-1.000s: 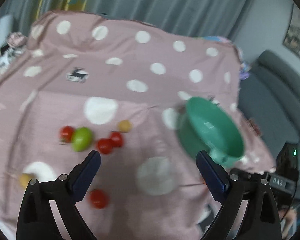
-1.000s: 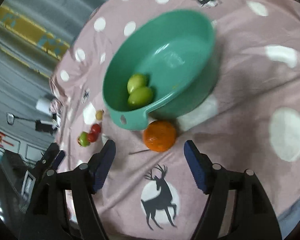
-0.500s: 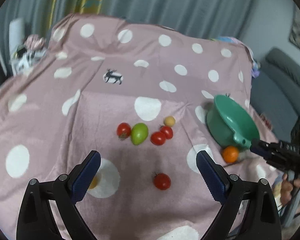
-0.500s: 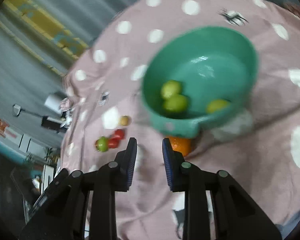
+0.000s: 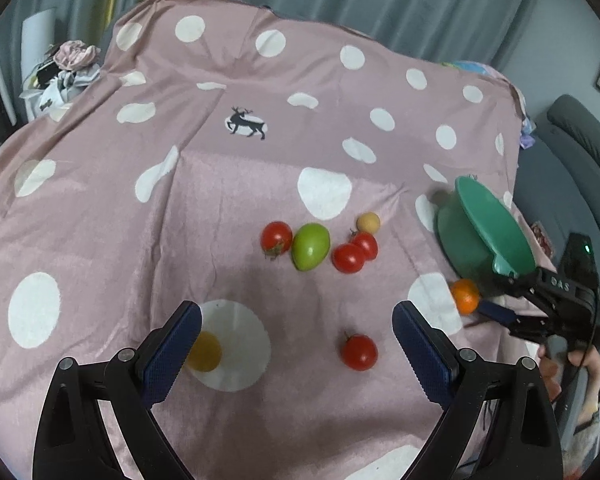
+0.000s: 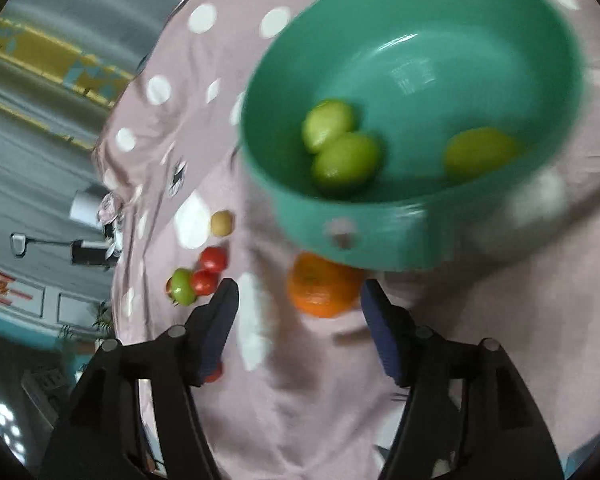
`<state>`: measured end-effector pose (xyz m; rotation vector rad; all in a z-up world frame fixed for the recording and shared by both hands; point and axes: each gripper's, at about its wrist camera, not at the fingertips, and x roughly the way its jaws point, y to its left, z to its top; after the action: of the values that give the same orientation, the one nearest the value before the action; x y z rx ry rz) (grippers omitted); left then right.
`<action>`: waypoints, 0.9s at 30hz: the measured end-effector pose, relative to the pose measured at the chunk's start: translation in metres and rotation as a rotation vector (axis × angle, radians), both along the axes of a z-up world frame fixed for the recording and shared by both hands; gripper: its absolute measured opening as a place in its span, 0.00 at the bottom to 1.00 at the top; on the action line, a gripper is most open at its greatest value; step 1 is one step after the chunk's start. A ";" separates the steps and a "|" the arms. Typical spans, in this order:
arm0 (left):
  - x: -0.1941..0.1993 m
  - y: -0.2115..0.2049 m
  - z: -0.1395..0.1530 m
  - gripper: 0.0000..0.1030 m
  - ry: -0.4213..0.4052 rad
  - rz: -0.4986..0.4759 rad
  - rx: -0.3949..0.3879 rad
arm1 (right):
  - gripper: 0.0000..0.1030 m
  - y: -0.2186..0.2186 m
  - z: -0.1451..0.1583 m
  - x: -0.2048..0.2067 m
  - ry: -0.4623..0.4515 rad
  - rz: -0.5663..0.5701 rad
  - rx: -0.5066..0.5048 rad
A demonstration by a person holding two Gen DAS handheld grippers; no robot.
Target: Organize fruits
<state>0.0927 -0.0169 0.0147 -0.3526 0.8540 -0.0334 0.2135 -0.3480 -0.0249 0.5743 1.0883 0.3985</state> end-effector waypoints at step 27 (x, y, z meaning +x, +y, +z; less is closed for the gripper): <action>0.001 -0.018 -0.001 0.93 -0.002 -0.033 0.096 | 0.43 0.025 0.028 -0.031 -0.146 0.105 -0.042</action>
<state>0.0940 -0.0350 0.0136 -0.2486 0.8561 -0.0233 0.1822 -0.3226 0.0030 0.4452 0.9861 0.5003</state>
